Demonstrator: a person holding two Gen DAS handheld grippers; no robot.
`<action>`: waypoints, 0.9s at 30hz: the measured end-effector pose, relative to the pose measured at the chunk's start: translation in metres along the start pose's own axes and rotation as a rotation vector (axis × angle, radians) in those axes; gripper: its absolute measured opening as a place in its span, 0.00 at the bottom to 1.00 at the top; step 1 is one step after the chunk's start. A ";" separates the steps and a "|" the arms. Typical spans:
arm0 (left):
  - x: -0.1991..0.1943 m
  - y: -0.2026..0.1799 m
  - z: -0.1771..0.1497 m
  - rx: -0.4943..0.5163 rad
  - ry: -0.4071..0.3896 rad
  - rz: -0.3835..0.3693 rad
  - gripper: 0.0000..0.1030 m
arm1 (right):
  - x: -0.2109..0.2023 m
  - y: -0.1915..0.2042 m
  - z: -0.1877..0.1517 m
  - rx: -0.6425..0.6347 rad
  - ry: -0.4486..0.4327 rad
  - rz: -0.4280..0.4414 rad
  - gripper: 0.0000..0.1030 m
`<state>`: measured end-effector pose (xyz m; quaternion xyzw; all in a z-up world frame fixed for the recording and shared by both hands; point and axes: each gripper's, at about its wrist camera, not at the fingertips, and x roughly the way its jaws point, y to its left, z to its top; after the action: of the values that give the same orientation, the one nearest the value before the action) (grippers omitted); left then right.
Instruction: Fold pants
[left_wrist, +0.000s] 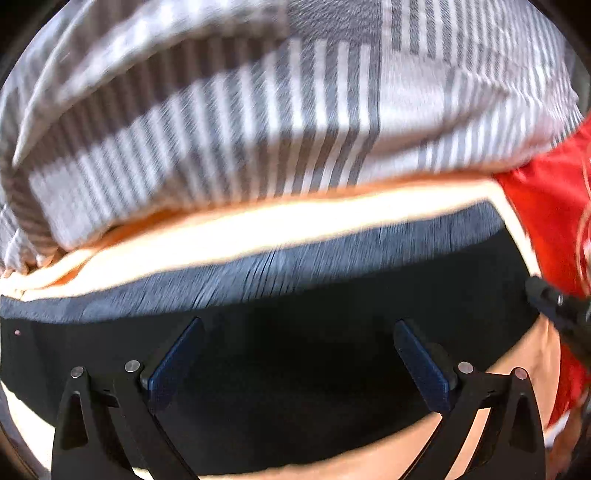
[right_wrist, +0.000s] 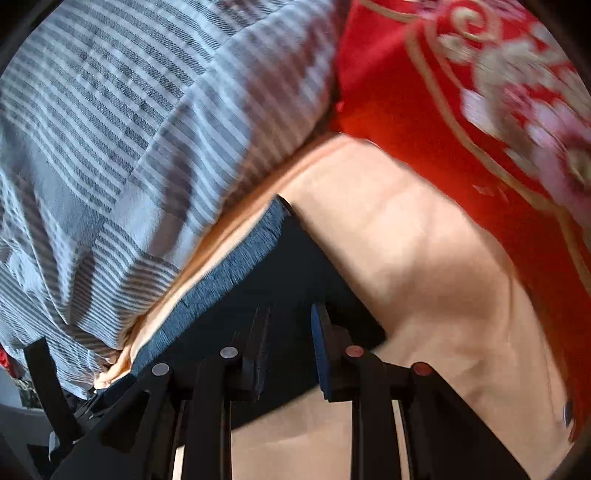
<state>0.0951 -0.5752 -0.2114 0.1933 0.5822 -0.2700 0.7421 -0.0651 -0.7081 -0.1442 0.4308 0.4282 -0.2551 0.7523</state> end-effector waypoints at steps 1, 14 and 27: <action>0.006 -0.005 0.010 -0.008 -0.003 0.005 1.00 | 0.005 0.003 0.005 -0.012 0.006 0.001 0.24; 0.061 -0.007 0.027 -0.085 0.022 0.035 1.00 | 0.051 0.005 0.042 -0.117 0.032 -0.036 0.05; 0.034 0.011 0.008 -0.064 0.017 0.025 1.00 | 0.004 -0.018 -0.018 -0.092 0.073 -0.084 0.03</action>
<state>0.1141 -0.5775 -0.2429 0.1789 0.5944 -0.2403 0.7463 -0.0845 -0.7013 -0.1601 0.3866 0.4841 -0.2506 0.7439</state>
